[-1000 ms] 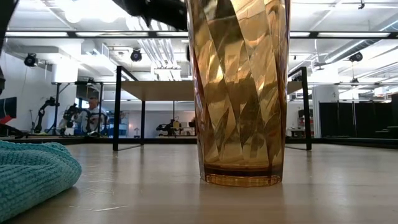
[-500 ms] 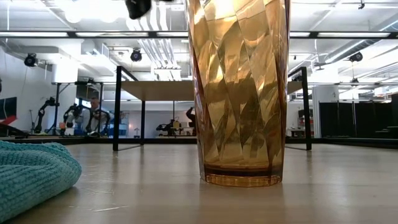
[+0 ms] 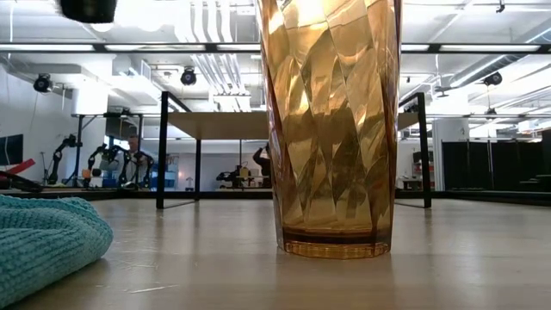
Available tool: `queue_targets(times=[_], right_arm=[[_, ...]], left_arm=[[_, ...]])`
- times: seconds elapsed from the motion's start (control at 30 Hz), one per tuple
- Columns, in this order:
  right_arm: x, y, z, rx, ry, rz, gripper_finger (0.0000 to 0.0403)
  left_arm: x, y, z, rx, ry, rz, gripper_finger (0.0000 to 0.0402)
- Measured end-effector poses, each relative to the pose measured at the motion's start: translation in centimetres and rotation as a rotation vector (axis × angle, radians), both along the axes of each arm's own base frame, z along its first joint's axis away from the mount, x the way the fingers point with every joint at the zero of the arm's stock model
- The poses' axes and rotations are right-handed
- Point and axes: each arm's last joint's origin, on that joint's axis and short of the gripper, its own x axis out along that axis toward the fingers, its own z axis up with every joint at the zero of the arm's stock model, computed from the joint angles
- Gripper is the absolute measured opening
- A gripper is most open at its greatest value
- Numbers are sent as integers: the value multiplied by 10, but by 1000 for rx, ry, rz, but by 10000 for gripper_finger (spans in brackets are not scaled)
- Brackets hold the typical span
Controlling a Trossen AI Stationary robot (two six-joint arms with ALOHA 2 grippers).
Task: Stack small to large cups/mugs on shelf
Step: Put the white mug on the shelf
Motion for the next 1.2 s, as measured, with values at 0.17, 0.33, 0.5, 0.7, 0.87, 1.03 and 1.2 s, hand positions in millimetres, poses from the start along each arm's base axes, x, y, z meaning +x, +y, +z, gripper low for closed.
queue_targets(times=[0.17, 0.33, 0.5, 0.7, 0.87, 1.03, 1.2], right_arm=[[2, 0, -17, -10, 61, 0, 69], [4, 0, -35, -55, 122, -18, 70], [4, -3, -52, -131, 172, -47, 75], [5, -3, -67, -140, 207, -46, 72], [6, -4, -74, -148, 224, -40, 73], [6, -4, -74, -164, 219, -39, 80], [8, -4, -73, -162, 197, -34, 81]], left_arm=[[-2, -26, -9, -138, 125, 93, 67], [-5, -47, -16, -255, 254, 196, 67], [-18, -67, -24, -275, 404, 284, 67], [-32, -90, -40, -250, 611, 396, 67], [-30, -106, -54, -237, 683, 427, 67], [-27, -112, -62, -220, 739, 424, 67], [-30, -109, -67, -153, 781, 453, 67]])
